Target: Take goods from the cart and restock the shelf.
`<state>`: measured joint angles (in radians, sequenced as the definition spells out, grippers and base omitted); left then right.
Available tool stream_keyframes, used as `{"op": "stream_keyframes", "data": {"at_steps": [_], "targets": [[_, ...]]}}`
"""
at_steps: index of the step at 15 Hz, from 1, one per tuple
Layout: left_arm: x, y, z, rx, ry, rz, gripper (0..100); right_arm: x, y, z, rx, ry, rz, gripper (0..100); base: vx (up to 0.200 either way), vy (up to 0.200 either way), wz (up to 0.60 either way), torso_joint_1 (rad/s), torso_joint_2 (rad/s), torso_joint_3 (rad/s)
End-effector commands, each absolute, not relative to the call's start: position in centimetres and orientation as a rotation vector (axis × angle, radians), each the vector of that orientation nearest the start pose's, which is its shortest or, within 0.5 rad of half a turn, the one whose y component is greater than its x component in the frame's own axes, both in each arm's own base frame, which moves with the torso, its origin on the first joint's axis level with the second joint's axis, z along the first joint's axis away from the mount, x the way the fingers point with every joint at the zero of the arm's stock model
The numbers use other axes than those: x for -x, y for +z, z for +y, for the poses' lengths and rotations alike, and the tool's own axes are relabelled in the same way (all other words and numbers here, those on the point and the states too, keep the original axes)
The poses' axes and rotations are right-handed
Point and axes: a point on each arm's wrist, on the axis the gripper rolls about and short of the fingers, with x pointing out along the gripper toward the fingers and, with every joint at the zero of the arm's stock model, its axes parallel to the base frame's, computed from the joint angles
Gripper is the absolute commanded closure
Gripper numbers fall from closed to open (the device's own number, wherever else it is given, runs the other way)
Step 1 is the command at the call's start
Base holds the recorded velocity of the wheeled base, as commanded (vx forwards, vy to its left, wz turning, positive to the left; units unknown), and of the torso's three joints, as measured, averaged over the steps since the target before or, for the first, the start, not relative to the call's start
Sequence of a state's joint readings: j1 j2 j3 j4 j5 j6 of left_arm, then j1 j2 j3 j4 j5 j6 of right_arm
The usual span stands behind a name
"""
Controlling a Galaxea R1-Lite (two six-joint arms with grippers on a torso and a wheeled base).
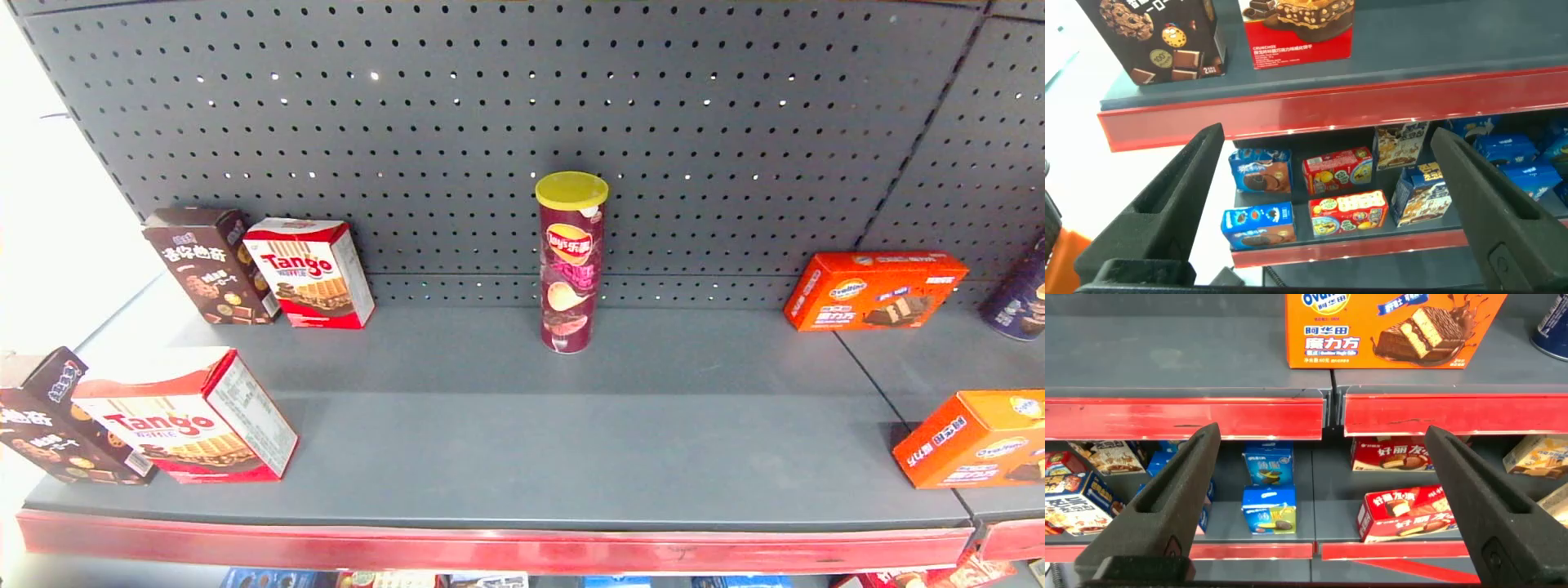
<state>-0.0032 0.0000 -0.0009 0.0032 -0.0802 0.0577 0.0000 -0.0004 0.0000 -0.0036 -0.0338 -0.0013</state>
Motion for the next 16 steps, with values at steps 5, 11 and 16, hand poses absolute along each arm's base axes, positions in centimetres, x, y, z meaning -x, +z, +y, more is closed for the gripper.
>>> {"op": "stream_keyframes", "data": {"at_steps": [5,11,16], "targets": [[2.29,7.52,-0.17,-0.057,-0.081,0.001,0,2.28,7.58,-0.07,0.003,-0.032,-0.003,0,0.000,0.000,0.00,0.000,0.00,0.000],[2.29,7.52,-0.17,-0.057,-0.081,0.001,0,2.28,7.60,-0.08,0.006,-0.034,-0.004,0,0.000,0.000,0.30,0.000,0.00,0.001],[2.29,7.52,-0.17,-0.057,-0.083,0.001,0,2.28,7.58,-0.07,0.006,-0.035,-0.003,0,0.000,0.000,0.60,0.004,0.00,0.003]]}}
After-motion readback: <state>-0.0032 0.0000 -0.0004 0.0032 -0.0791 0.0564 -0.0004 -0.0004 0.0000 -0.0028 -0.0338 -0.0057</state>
